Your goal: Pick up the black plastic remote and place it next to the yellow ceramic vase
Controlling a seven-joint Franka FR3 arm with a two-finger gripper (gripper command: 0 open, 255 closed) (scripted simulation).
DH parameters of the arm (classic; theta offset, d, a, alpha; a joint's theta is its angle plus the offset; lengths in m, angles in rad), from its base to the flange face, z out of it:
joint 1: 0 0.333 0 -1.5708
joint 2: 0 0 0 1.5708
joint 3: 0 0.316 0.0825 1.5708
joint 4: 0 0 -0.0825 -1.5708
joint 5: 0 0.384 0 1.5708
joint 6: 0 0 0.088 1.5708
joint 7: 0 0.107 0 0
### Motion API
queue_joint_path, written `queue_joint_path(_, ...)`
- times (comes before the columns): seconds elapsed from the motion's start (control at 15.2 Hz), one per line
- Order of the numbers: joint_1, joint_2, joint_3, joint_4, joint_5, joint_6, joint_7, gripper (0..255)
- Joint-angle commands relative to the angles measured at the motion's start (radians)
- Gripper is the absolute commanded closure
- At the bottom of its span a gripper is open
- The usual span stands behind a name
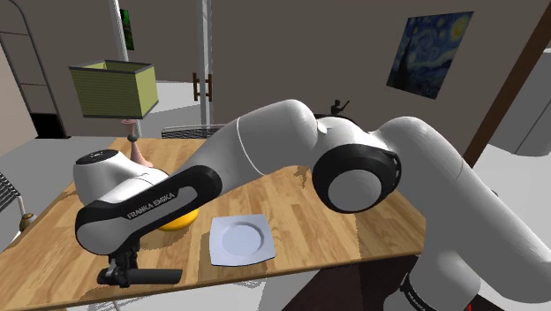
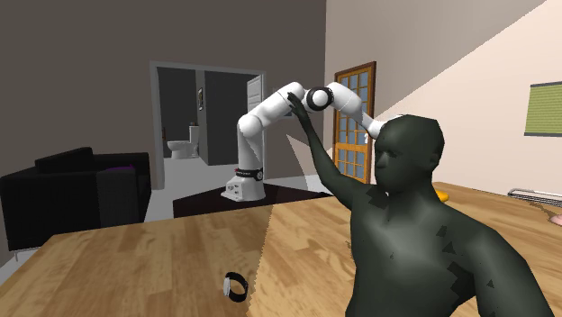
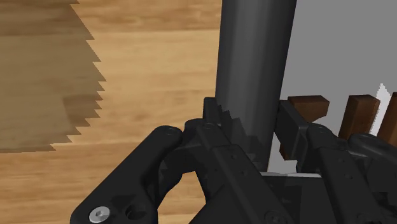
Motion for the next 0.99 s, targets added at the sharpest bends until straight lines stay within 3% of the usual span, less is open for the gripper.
queue_joint_path(0.0, 0.0, 0.002, 0.0, -0.001, 0.0, 0.004, 0.0, 255)
queue_joint_path(0.33, 0.0, 0.002, 0.0, -0.001, 0.0, 0.004, 0.0, 255)
queue_joint_path(0.4, 0.0, 0.002, 0.0, -0.001, 0.0, 0.004, 0.0, 0)
queue_joint_path(0.73, 0.0, 0.002, 0.0, -0.001, 0.0, 0.004, 0.0, 0)
queue_joint_path(0.92, -0.001, -0.057, -0.002, -0.001, -0.002, -0.055, 0.001, 0)
